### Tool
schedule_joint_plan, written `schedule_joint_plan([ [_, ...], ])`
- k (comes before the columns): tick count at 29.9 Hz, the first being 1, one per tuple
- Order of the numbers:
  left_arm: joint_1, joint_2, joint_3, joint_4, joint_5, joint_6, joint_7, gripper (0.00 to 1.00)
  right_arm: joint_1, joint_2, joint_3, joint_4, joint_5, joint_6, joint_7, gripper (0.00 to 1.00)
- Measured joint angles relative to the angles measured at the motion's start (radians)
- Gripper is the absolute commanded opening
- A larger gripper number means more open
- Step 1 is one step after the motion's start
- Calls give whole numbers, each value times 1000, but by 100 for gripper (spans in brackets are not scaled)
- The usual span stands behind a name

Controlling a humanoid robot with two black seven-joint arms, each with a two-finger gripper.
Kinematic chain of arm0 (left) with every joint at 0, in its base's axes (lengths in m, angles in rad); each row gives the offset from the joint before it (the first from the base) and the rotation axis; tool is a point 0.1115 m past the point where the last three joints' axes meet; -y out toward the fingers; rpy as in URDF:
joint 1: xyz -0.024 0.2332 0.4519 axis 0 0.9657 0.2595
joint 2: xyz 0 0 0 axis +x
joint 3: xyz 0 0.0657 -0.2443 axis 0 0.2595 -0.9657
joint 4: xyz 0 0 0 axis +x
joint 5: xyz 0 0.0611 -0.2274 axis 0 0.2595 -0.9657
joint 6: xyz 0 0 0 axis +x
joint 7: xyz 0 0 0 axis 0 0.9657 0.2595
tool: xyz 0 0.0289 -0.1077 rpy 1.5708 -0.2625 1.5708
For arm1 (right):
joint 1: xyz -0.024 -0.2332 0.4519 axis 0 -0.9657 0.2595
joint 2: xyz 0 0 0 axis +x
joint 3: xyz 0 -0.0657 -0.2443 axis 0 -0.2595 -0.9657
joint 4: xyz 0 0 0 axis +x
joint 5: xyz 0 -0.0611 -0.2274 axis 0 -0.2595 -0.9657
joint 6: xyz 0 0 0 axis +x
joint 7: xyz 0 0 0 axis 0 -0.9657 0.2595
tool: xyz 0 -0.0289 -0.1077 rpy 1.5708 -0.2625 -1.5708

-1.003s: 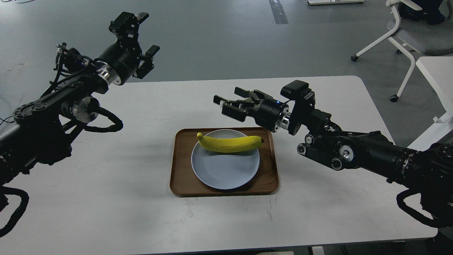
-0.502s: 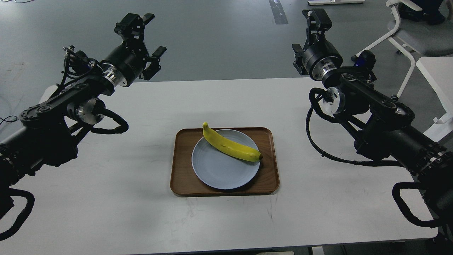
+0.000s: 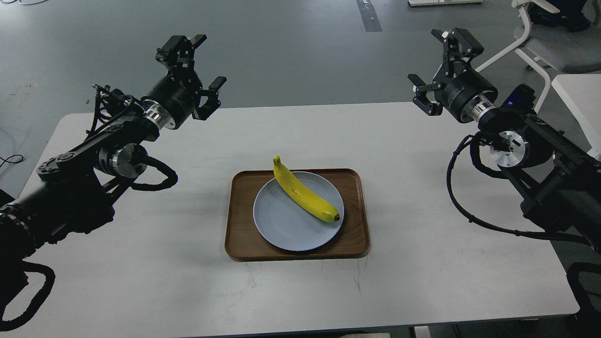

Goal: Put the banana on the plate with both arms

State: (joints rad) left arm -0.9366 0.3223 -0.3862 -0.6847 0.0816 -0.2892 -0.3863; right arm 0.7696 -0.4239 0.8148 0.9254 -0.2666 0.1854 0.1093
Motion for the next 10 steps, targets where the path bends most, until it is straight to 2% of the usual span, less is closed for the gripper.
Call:
schedule_joint_plan([
  [6, 4, -17, 0, 0, -1, 1, 1, 98, -1, -30, -38, 10, -7, 113, 11, 100],
  [10, 6, -21, 1, 0, -1, 1, 1, 98, 2, -28, -59, 7, -10, 136, 11, 100],
])
